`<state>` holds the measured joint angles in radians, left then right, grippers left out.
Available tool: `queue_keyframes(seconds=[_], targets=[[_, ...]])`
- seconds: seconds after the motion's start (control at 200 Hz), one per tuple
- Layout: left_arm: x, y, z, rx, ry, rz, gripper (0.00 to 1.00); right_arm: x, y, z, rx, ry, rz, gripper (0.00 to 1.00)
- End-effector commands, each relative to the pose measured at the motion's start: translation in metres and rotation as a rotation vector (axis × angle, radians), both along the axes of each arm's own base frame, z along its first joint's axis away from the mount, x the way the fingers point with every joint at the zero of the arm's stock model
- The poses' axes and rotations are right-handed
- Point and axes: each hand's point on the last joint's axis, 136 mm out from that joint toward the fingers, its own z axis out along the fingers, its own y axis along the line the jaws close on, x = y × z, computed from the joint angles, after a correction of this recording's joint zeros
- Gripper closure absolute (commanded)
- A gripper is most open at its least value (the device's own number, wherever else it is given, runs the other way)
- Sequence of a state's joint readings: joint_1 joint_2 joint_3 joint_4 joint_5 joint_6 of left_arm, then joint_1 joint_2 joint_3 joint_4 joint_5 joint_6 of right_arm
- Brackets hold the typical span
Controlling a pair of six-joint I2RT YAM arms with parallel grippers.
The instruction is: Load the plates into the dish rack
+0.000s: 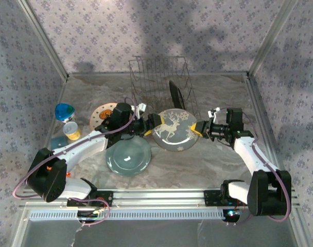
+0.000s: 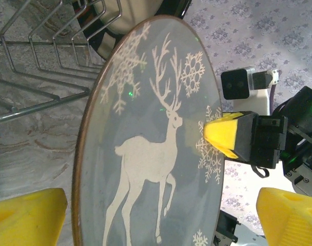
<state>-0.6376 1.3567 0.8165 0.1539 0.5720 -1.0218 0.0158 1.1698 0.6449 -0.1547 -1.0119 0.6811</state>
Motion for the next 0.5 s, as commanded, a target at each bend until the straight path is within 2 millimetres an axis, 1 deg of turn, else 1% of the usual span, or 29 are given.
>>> queue_keyframes(seconds=[0.0,0.175,0.34,0.415,0.495], targets=[[0.0,-0.001,0.019,-0.008,-0.063,-0.009,0.01,0.005,0.002,0.035,0.025,-0.096,0.022,1.0],[-0.001,0.006,0.021,0.047,-0.093,-0.003,0.01,0.002,0.001,0.043,0.008,-0.112,0.016,1.0],[0.001,0.015,0.037,0.113,-0.164,-0.002,0.01,0.0,-0.001,0.052,-0.011,-0.113,0.002,1.0],[0.003,0.02,0.044,0.131,-0.189,0.0,0.01,0.001,-0.001,0.06,-0.024,-0.13,-0.011,1.0],[0.007,0.027,0.052,0.142,-0.21,0.011,0.01,0.001,-0.001,0.074,-0.045,-0.154,-0.018,1.0]])
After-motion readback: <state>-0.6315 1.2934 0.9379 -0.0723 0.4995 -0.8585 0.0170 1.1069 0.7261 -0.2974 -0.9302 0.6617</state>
